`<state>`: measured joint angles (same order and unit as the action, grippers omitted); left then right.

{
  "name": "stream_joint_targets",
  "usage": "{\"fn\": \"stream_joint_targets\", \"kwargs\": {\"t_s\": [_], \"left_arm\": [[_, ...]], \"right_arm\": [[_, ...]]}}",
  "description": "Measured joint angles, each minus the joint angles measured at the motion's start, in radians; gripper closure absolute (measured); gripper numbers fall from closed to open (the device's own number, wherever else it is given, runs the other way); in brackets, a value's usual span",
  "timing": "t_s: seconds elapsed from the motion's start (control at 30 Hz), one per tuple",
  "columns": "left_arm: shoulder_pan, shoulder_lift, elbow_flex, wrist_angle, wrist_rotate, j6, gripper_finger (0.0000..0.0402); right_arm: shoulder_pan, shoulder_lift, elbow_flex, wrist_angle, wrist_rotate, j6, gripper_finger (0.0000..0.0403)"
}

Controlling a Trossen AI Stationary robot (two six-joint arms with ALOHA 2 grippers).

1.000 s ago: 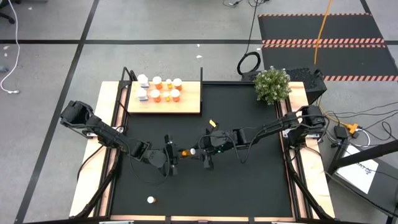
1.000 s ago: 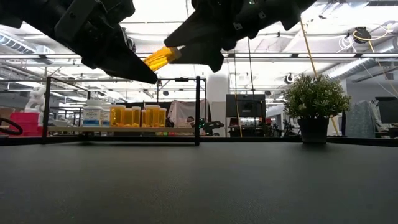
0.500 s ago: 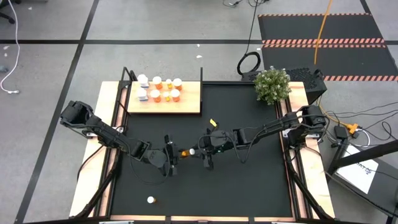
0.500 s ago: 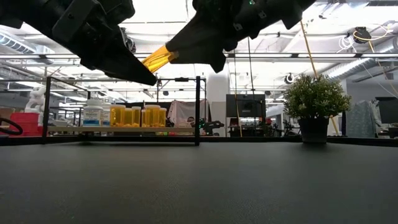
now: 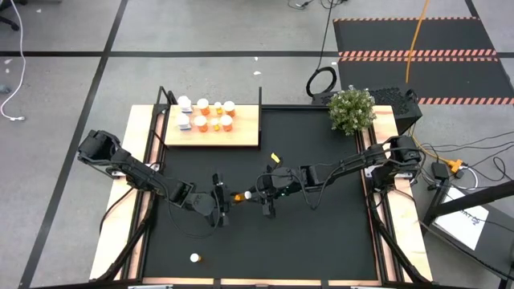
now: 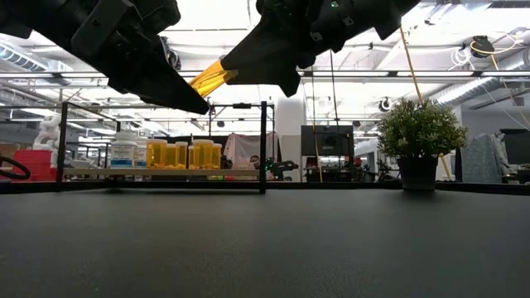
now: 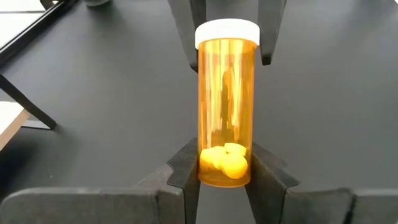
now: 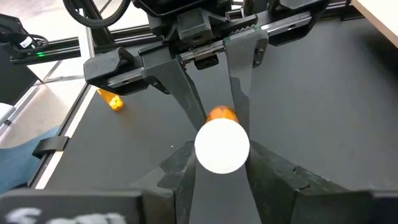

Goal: Pick and place medicine bottles onto shelf by color
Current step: Put the small orange pill bottle on the shelf

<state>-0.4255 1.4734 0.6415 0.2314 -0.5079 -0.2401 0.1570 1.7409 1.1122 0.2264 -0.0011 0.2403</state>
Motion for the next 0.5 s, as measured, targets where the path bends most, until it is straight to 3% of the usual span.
{"fn": "stream_joint_targets", "kwargs": {"t_s": [0.27,0.5], "left_arm": [[0.000,0.000,0.000,0.000,-0.002,-0.004,0.0301],[0.000,0.000,0.000,0.000,-0.002,-0.004,0.0299]], "right_arm": [[0.001,0.000,0.000,0.007,0.048,-0.022,0.0250],[0.001,0.000,0.000,0.008,0.047,-0.021,0.0270]]}}
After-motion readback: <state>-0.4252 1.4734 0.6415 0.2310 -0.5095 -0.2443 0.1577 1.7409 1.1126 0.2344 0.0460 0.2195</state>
